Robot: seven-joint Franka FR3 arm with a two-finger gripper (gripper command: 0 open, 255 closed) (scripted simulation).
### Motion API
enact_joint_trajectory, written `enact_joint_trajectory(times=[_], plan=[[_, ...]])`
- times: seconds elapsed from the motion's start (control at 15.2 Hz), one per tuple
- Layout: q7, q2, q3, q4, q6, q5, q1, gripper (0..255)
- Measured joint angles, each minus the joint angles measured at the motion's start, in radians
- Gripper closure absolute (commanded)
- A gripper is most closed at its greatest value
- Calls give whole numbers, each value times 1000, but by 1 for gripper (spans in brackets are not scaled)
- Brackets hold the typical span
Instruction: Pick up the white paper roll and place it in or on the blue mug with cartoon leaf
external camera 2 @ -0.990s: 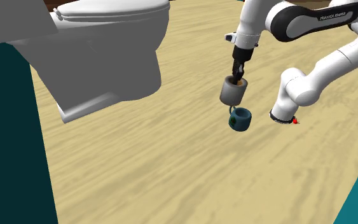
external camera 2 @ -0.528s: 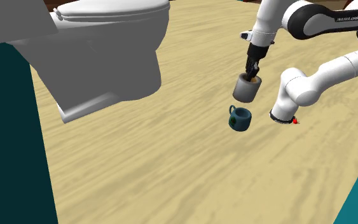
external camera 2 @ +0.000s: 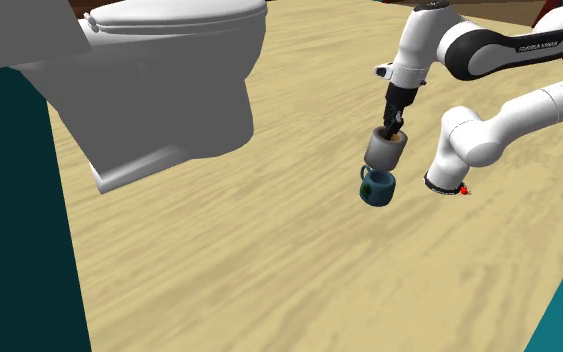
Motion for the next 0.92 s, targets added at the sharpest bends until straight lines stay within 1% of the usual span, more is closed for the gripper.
enact_joint_trajectory(times=[0.59, 0.92], plan=[[-2, 0, 14, -121, 120, 15, 7, 255], [-2, -6, 14, -130, 133, 15, 8, 255]])
